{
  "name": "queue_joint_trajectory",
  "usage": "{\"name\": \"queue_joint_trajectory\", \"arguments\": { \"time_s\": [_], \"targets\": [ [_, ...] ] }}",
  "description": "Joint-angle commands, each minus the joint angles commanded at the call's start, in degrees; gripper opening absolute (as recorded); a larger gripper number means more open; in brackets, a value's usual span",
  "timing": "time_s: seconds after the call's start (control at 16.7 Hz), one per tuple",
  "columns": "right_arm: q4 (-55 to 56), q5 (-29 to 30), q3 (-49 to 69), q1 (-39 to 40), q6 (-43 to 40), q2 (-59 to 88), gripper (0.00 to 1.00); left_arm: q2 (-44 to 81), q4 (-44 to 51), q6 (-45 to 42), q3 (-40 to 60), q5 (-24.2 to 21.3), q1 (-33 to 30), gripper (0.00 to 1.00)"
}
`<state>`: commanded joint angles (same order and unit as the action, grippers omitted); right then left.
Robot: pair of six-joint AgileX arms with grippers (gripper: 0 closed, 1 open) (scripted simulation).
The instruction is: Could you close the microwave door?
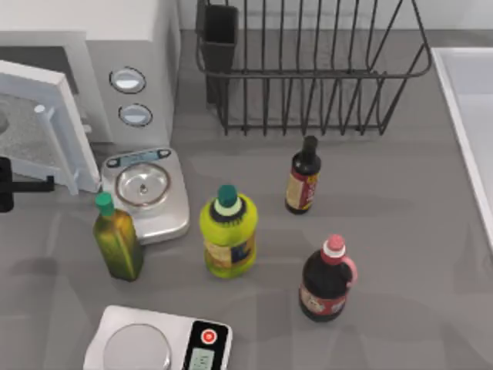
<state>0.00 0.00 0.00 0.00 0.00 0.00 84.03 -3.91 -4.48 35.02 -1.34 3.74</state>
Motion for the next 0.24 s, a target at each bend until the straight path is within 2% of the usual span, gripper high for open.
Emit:
{"name": "queue_joint_trajectory", "arguments": {
  "time_s": [0.24],
  "targets": [
    [0.0,0.0,0.0,0.0,0.0,0.0,1.0,5.3,-2.7,0.4,3.7,0.4,-0.7,0.0]
  ]
}}
